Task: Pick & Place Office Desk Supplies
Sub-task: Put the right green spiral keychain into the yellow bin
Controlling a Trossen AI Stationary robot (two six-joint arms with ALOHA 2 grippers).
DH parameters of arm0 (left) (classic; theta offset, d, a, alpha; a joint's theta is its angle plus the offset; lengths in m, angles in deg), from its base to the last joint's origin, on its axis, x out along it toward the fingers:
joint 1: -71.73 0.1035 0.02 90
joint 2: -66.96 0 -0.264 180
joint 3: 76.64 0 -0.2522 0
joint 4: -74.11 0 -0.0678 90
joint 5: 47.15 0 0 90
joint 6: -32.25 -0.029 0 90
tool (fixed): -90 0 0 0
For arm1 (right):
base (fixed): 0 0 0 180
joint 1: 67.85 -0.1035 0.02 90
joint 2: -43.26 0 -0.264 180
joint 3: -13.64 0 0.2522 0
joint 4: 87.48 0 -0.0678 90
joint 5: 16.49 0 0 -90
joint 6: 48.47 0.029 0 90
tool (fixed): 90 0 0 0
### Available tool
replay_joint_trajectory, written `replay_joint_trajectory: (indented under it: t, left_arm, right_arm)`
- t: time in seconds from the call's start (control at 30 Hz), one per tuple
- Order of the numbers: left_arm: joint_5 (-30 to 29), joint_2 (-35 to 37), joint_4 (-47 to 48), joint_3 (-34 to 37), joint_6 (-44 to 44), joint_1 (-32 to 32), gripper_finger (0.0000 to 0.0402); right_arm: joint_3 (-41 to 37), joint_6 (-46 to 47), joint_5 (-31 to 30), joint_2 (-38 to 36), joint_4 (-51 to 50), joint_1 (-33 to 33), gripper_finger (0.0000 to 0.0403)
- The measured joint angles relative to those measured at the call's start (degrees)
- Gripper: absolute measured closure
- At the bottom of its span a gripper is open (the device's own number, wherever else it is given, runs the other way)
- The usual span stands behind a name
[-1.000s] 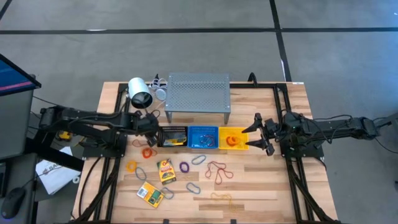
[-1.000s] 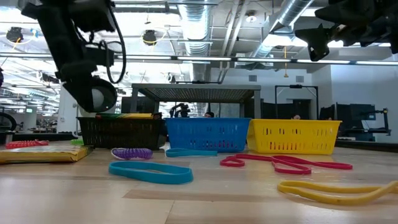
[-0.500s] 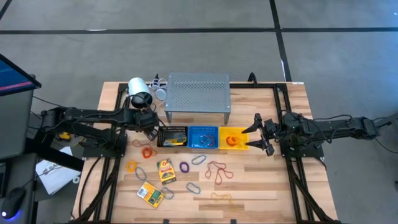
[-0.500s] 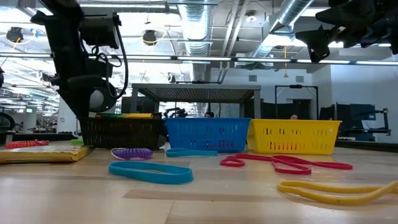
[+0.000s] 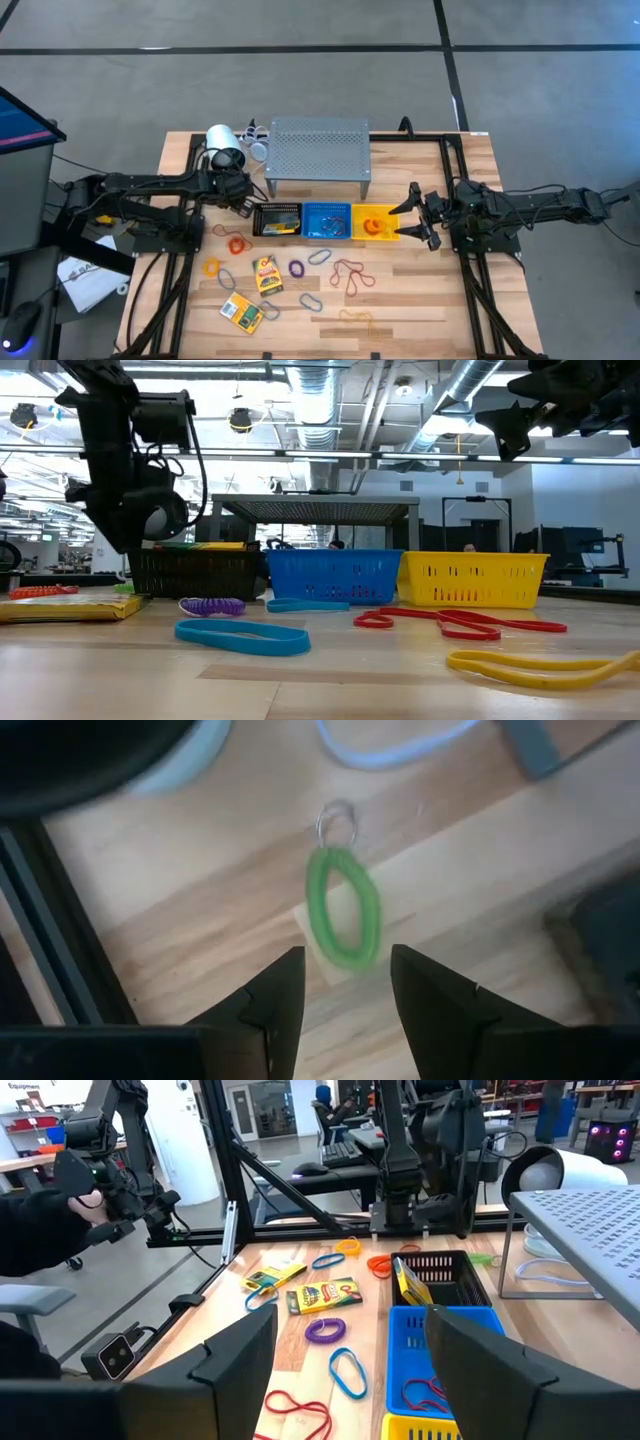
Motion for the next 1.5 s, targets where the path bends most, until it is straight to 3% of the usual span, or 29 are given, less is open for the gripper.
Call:
replay_joint_trajectory:
  t: [0.5,0.83,1.27,1.5]
  left_arm:
    - [1.2,0.0,-8.4,5.1,1.3,0.9,0.0259]
    - [2.4,0.0,-11.0,7.4,1.3,5.2,0.0259]
    - [2.4,0.0,-13.2,7.9,1.3,5.5,0.0259]
    - [2.3,-4.3,-14.0,7.8,1.3,5.5,0.0259]
  right_arm:
    - [0.0,0.0,0.0,0.0,-0.2,0.0,0.0154]
    - [0.0,0.0,0.0,0.0,-0.2,0.0,0.0154]
    - [0.0,0.0,0.0,0.0,-0.2,0.0,0.0154]
    - [0.0,0.0,0.0,0.0,-0.2,0.0,0.0154]
